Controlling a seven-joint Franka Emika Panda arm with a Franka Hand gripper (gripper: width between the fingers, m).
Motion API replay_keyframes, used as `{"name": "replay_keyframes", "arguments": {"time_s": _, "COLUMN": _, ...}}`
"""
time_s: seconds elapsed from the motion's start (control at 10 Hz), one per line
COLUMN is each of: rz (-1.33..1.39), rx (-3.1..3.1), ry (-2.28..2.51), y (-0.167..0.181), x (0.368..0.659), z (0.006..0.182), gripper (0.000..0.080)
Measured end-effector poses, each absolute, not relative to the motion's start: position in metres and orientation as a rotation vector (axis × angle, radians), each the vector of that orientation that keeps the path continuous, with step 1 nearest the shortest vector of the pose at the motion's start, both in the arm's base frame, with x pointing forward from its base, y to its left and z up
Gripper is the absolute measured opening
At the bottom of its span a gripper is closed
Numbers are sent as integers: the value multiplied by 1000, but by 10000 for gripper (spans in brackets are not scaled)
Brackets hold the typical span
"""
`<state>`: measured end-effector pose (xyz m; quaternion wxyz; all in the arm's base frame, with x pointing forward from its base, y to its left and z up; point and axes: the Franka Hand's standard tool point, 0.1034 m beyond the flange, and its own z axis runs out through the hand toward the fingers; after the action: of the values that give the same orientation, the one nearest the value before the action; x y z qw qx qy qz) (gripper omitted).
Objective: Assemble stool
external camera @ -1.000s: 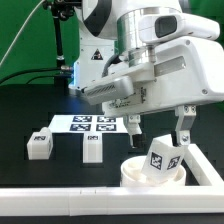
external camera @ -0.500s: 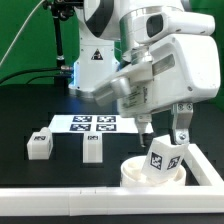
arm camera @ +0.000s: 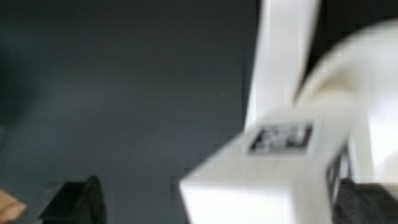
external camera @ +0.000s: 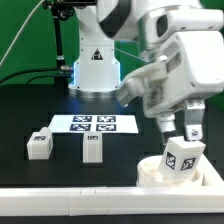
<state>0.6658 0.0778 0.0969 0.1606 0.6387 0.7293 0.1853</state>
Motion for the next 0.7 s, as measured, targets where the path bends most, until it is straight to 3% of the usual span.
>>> {"name": "replay_keyframes", "arguments": {"time_s": 0.4, "rz": 476, "rx": 1962, "ry": 2024, "y": 70, "x": 660, "z": 91, "gripper": 649}}
{"name": "replay_keyframes", "arguments": {"time_s": 0.7, "rz": 533, "rx": 2248, "ry": 1731, "y": 103, "x": 654, "z": 99, "gripper": 649}}
